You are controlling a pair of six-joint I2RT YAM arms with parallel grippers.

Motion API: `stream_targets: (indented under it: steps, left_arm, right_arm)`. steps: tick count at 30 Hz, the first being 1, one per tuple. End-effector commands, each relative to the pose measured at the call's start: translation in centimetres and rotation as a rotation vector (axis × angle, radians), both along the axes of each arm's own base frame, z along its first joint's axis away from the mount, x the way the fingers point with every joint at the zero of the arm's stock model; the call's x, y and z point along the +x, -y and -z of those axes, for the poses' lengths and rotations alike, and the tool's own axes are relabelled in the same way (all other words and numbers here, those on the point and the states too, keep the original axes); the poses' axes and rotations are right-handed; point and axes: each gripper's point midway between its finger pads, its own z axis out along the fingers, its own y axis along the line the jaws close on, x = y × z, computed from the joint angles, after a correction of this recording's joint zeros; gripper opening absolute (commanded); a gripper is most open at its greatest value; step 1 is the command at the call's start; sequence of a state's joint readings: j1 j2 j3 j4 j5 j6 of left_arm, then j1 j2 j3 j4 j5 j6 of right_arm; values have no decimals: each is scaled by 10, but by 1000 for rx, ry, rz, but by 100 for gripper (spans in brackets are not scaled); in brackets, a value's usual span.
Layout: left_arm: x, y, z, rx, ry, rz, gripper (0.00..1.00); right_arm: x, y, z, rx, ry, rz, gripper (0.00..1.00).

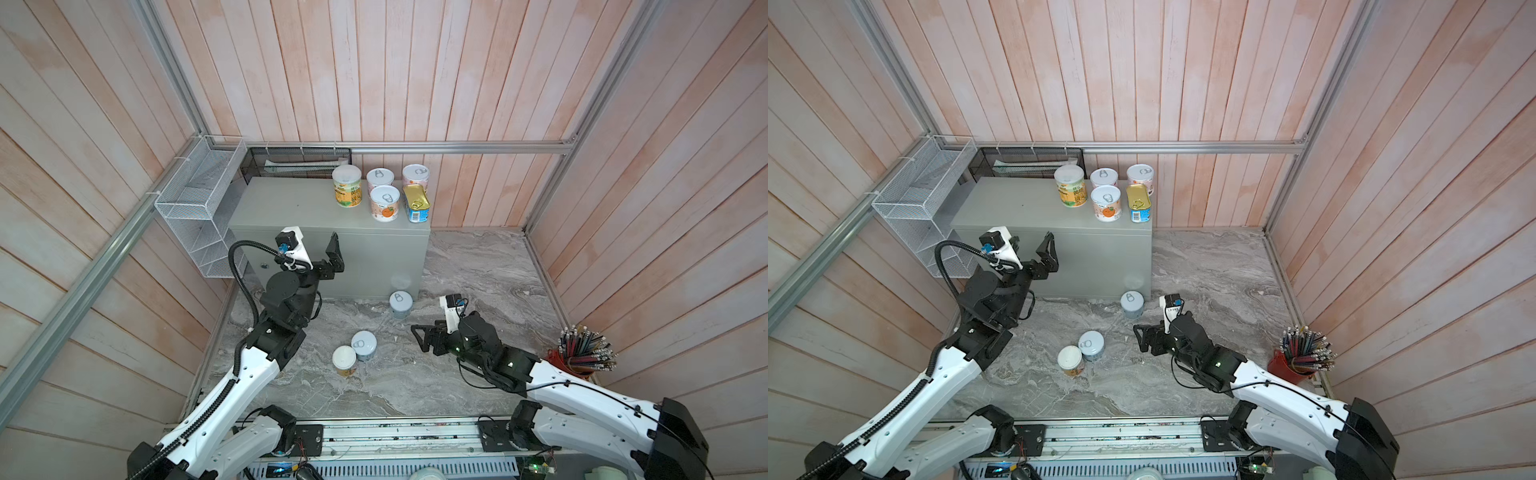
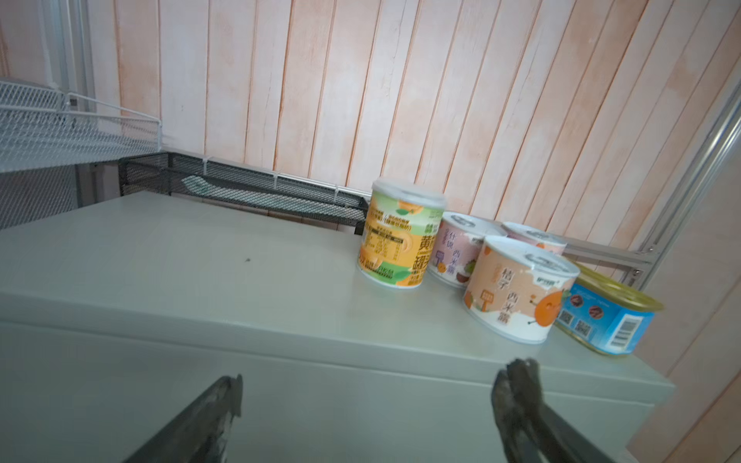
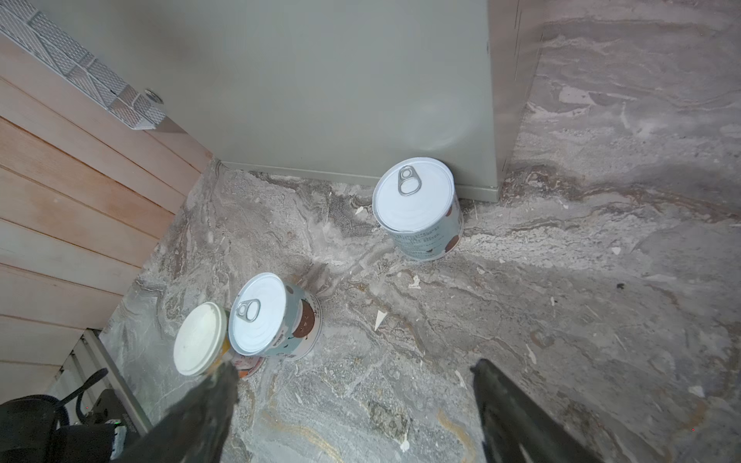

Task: Place and organize the canned foods onto the counter
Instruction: 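Lower the can beside the pink cans, open the left gripper and withdraw, then lower the left gripper toward floor cans while the right reaches the pale blue can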

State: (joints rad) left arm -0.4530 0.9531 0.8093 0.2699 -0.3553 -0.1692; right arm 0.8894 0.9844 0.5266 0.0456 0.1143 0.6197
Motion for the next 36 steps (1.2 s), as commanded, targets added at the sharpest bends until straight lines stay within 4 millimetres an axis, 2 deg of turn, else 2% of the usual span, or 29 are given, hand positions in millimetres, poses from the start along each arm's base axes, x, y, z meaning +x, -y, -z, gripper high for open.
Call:
stream_targets:
  steps: [1,8,14,20,25,32,36]
  left_arm:
    - [-6,-11,26,14,-55,-50,100]
    - [-25,-7,69,17,-138,12,100]
    - [-34,-16,87,33,-151,-14,100]
    - [-32,10,117,22,-210,119,100]
    - [-49,20,127,-19,-165,203,100]
    - [-74,52,168,61,-207,291,100]
    - [-82,68,174,86,-208,341,100]
  right_arm:
    - [8,-9,-6,26,14,4,91]
    - [13,-15,11,6,-42,22,91]
    - [20,-15,26,-58,-100,64,91]
    - [27,-22,34,-65,-121,78,90]
    - [28,-21,47,-123,-159,87,89]
    - [34,-20,44,-121,-159,118,88]
    - [41,-17,42,-98,-150,172,84]
